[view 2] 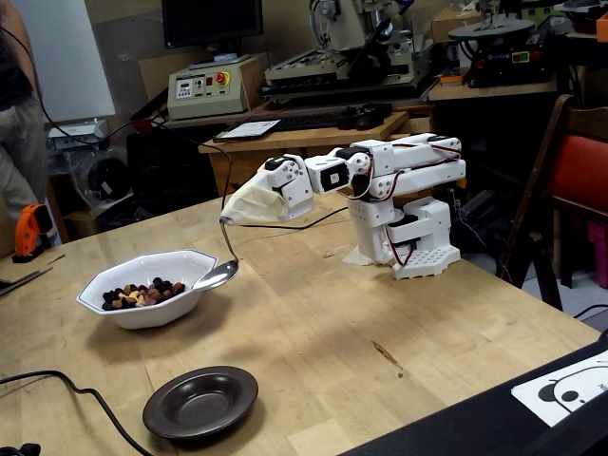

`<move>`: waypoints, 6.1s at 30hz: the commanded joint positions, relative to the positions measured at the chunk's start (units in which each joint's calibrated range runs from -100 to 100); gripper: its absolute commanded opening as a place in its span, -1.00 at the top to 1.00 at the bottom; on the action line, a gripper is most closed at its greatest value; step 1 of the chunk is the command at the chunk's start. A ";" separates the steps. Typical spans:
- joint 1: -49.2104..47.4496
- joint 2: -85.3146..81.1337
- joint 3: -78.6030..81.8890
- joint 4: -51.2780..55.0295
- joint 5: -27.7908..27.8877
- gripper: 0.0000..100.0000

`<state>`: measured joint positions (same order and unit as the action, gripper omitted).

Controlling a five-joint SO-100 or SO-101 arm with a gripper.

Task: Use spoon to transfer food from the white bowl to brown plate

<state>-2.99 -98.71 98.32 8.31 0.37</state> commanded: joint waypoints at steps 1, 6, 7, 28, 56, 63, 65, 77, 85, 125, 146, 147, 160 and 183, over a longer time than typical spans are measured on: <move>-0.19 -1.03 0.00 -0.80 0.15 0.95; -0.19 -0.60 -5.75 -0.40 -0.05 0.95; -0.19 -0.60 -6.90 -0.17 -0.05 0.95; 0.10 31.49 -40.09 -0.80 0.29 0.95; 5.73 40.56 -17.43 -32.34 15.24 0.95; 17.96 40.73 -17.08 -32.34 15.09 0.95; 20.47 40.73 -17.08 -32.26 15.04 0.95; 29.59 40.73 -16.81 -32.82 15.38 0.94; 29.66 40.82 -16.81 -32.18 17.48 0.95; 15.07 54.77 -21.06 -32.97 13.48 0.95; 15.21 70.26 -29.02 -50.92 13.72 0.95; 15.21 71.03 -28.85 -52.82 13.82 0.95; 15.36 81.38 -28.85 -60.01 18.66 0.94; 14.77 81.47 -13.01 -59.30 26.42 0.95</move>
<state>12.34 -15.84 85.94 -50.22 26.79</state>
